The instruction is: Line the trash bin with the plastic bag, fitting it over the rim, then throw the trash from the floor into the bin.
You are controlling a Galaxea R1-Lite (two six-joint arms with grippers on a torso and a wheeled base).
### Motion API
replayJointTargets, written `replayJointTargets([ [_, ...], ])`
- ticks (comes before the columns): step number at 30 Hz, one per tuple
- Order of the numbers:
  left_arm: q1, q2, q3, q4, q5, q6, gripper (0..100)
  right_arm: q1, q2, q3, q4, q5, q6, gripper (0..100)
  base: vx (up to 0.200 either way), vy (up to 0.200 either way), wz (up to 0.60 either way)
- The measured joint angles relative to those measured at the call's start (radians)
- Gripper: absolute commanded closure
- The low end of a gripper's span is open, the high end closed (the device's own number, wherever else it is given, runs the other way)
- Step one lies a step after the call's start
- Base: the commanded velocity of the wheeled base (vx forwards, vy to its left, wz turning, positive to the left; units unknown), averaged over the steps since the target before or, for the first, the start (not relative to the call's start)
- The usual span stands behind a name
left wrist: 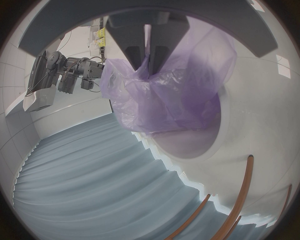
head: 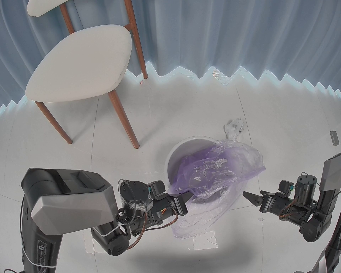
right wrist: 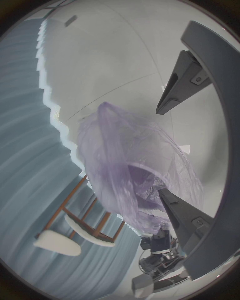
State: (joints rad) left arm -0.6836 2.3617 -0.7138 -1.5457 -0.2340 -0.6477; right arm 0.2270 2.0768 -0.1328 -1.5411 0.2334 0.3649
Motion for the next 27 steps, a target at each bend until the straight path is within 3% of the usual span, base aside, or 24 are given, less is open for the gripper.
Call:
replayJointTargets([
  [5, -0.008, -0.031, 0.015, 0.000, 0.000, 0.004, 100, 0.007, -0.029, 0.012, -0.010, -0.045, -0.048, 0, 0.000, 0.000, 0.00],
  [10, -0.006, -0.049, 0.018, 0.000, 0.000, 0.005, 100, 0.009, -0.016, -0.101, -0.011, -0.069, -0.067, 0, 0.000, 0.000, 0.00],
  [27, 0.104, -0.083, -0.068, 0.002, -0.010, 0.000, 100, 0.005, 0.088, -0.441, -0.011, -0.075, -0.070, 0, 0.000, 0.000, 0.00],
])
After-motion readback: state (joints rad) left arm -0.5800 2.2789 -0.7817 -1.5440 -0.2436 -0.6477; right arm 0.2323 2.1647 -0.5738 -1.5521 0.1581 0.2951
